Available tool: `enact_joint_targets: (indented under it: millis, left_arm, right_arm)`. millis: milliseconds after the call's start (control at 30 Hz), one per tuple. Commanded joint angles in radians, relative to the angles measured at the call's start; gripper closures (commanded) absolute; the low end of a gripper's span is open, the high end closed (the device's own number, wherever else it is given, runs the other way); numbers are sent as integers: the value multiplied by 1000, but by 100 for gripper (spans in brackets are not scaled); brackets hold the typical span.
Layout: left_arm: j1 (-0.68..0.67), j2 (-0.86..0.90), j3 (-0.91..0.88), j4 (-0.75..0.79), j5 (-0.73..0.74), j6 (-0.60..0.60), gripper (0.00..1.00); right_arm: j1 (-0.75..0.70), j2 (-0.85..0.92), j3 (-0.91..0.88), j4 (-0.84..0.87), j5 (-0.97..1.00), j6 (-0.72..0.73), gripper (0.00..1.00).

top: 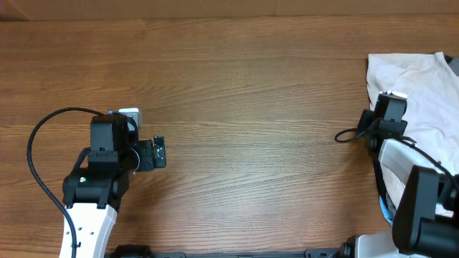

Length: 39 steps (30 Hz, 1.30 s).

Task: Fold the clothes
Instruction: 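Move the right gripper toward the clothes pile at the right edge, then grasp the beige shorts from the pile with the right gripper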

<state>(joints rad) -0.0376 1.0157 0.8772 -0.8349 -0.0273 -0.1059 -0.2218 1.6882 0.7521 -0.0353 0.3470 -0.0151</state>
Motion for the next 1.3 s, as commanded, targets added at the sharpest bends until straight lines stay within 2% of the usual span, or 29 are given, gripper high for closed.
enact_joint_targets:
  millis: [0,167,333,467,600,667,767,867,1067,1267]
  left_arm:
    - [5,5,27,1,2,-14,0]
    - [5,5,27,1,2,-14,0]
    - [5,5,27,1,2,-14,0]
    - [5,5,27,1,2,-14,0]
    - [5,5,27,1,2,-14,0]
    - [5,5,27,1,2,-14,0]
    - [5,5,27,1,2,-14,0]
    - [5,5,27,1,2,-14,0]
    - [5,5,27,1,2,-14,0]
    - [5,5,27,2,2,-14,0]
  right_arm:
    - [-2,45,23,18,-8,-42,32]
    - [-2,76,23,50,-8,-42,34]
    - [-4,76,23,49,-8,-42,48]
    - [-4,88,23,41,-8,-42,51]
    - [-4,97,22,35,-8,-42,63]
    - [-4,97,22,39,-7,-42,65]
    - [-4,97,23,43,-7,-42,75]
    - [-4,97,23,42,5,-41,96]
    - [-4,87,38,21,80,-38,96]
    - [-3,-19,123,-56,78,-37,96]
